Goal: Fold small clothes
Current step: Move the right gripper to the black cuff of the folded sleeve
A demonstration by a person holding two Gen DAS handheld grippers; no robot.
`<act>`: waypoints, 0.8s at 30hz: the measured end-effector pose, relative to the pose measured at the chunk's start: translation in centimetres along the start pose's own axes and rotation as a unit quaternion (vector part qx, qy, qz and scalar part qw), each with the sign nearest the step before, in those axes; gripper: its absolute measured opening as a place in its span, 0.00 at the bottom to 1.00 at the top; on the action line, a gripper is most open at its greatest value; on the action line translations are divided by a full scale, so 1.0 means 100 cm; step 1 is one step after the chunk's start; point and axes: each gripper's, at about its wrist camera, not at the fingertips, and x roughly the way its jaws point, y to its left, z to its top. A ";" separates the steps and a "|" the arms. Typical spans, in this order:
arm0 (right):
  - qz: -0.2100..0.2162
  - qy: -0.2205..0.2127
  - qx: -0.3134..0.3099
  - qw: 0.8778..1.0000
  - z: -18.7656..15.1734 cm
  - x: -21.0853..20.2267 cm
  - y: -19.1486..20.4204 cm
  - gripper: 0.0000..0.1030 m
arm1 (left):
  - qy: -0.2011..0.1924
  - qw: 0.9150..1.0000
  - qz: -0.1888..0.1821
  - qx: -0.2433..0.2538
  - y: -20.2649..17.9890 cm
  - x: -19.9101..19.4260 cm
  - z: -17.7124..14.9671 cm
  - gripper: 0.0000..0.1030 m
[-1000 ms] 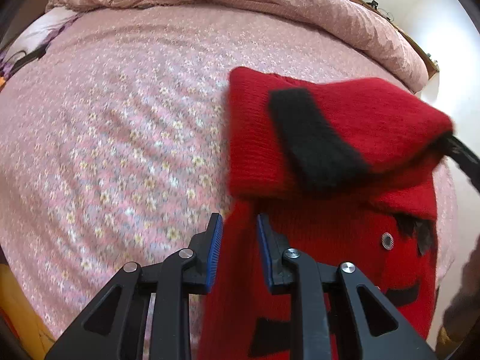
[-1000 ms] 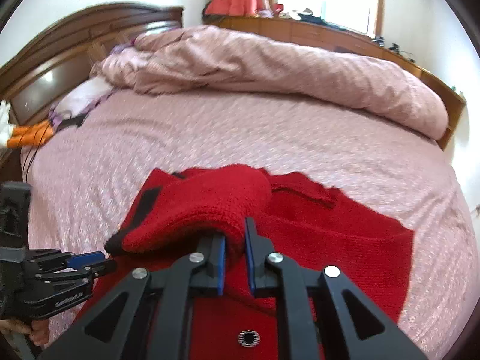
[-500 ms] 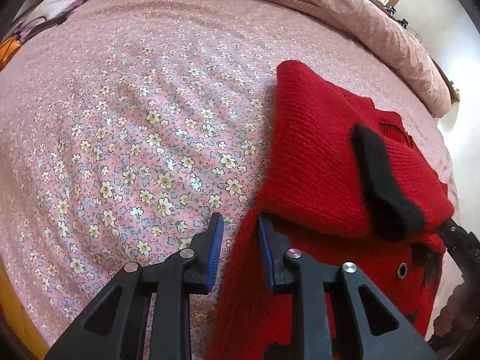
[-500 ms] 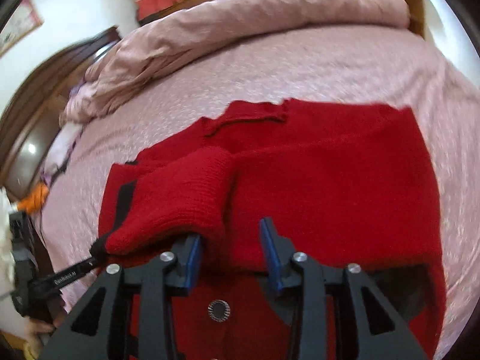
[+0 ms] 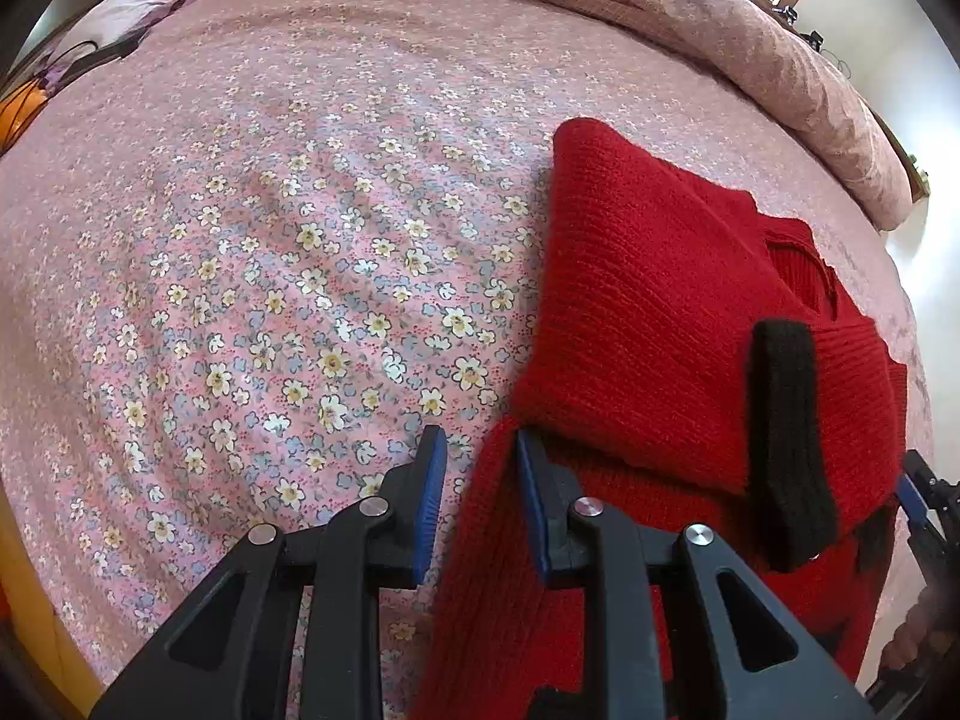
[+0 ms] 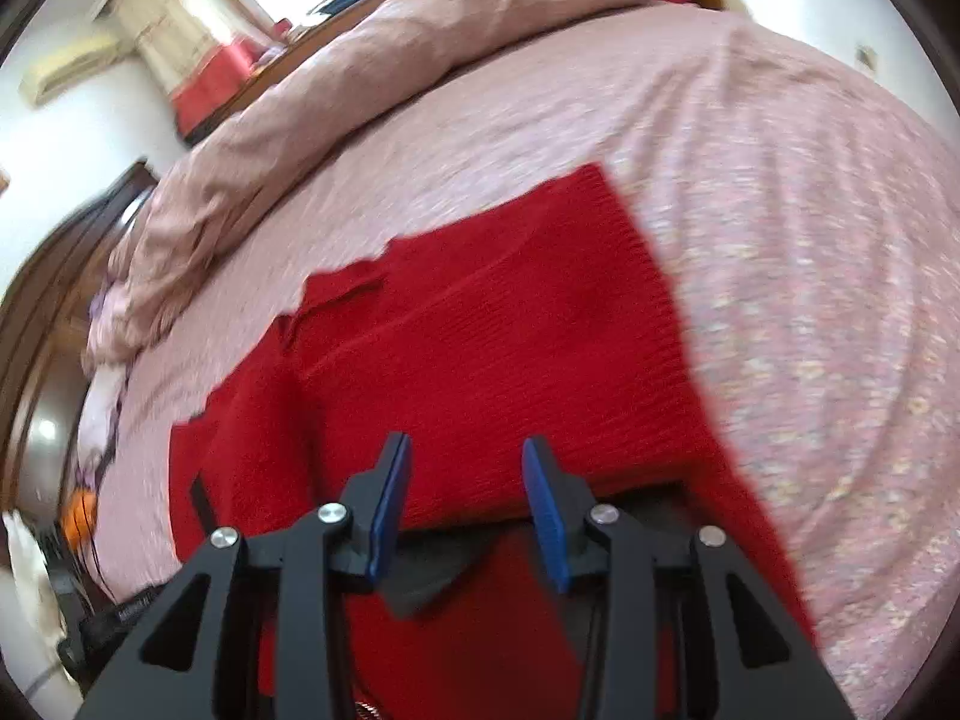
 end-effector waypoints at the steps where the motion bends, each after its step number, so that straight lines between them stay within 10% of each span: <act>1: -0.001 -0.001 0.004 1.000 0.002 -0.002 -0.004 0.39 | 0.002 1.000 0.002 0.002 0.000 -0.002 0.000 0.18; 13: -0.017 0.035 -0.189 0.981 -0.030 -0.009 0.076 0.40 | -0.018 0.998 0.009 0.052 -0.007 -0.049 -0.013 0.18; 24: -0.108 0.024 -0.470 0.876 -0.105 0.011 0.176 0.58 | -0.012 0.998 -0.004 0.058 -0.004 -0.054 -0.019 0.18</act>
